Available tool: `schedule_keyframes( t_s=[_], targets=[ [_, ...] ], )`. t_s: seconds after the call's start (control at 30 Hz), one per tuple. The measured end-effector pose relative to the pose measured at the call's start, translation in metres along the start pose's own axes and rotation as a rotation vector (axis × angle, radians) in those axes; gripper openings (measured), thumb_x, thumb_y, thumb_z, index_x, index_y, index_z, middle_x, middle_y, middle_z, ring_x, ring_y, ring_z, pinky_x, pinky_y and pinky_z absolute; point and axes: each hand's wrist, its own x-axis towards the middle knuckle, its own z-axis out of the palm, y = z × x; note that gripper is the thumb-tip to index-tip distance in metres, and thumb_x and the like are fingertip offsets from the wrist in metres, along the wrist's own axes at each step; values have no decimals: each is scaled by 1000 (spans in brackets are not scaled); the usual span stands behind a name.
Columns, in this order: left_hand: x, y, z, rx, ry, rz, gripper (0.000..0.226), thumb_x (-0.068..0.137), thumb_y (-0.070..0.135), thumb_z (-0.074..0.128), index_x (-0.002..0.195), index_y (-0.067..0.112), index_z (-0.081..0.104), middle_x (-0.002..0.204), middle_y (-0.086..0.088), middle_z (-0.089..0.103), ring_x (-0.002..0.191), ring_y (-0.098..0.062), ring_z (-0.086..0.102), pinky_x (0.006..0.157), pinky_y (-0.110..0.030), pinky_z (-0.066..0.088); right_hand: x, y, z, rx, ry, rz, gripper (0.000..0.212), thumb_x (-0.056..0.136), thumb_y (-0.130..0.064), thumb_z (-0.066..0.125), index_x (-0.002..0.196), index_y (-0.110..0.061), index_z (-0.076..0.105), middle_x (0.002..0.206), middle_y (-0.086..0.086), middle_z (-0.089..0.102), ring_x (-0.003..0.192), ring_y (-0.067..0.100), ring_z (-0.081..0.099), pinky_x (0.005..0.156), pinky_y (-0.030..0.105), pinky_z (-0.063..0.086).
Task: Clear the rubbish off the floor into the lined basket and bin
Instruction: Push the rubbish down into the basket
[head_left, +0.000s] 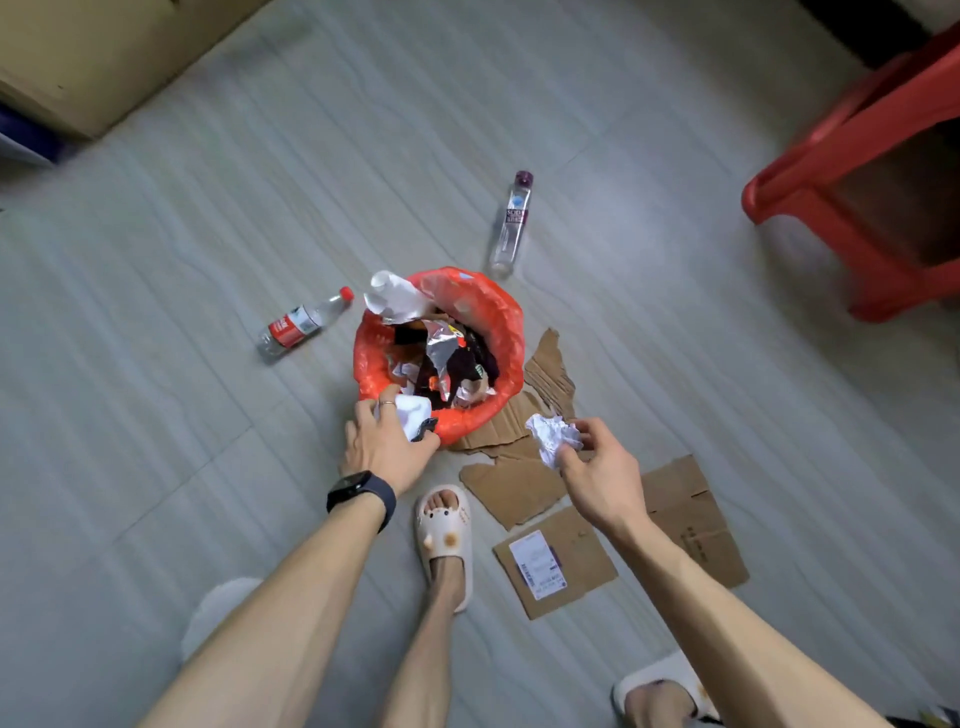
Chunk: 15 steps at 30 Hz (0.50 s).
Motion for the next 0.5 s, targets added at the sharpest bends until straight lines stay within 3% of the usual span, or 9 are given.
schedule_keyframes(
  t_s=[0.07,0.17,0.27,0.33,0.43,0.5],
  targets=[
    [43,-21,-15,77,29,61,77,76,46,66,141,34,29,135,-4,37,117,-35,43,86,-40,44,32,-24,39,-19,17,51,37,88,-24,56,125,-21,57,118,4,67,106,26,61,90,35,48],
    [92,-38,-27,373,87,270,87,76,41,72,148,26,24,138,-3,38,115,-33,43,90,-41,45,74,-48,75,-103,75,46,34,92,-27,54,124,-20,56,118,8,68,107,31,60,86,34,47],
    [139,-48,-23,609,120,481,81,83,32,70,149,18,24,138,-3,41,115,-30,43,90,-38,43,115,-68,105,-216,104,-4,36,93,-34,53,125,-19,53,120,12,65,107,34,60,91,43,50],
    [152,-40,-15,605,62,543,82,84,30,68,151,17,22,140,-4,39,122,-28,40,94,-38,40,130,-76,109,-250,87,-20,43,91,-42,56,129,-23,51,122,12,64,106,34,61,90,45,52],
    [158,-36,-4,401,-126,471,104,75,43,77,154,17,15,151,-5,27,136,-27,28,108,-38,31,138,-84,124,-282,10,-17,62,85,-52,60,139,-24,44,132,11,61,114,34,60,95,43,51],
    [149,-33,0,296,-155,439,96,77,38,75,153,17,20,153,-5,25,139,-27,25,112,-38,28,129,-81,128,-310,-20,-1,64,88,-53,58,141,-20,42,136,12,59,117,33,59,98,43,49]
  ],
)
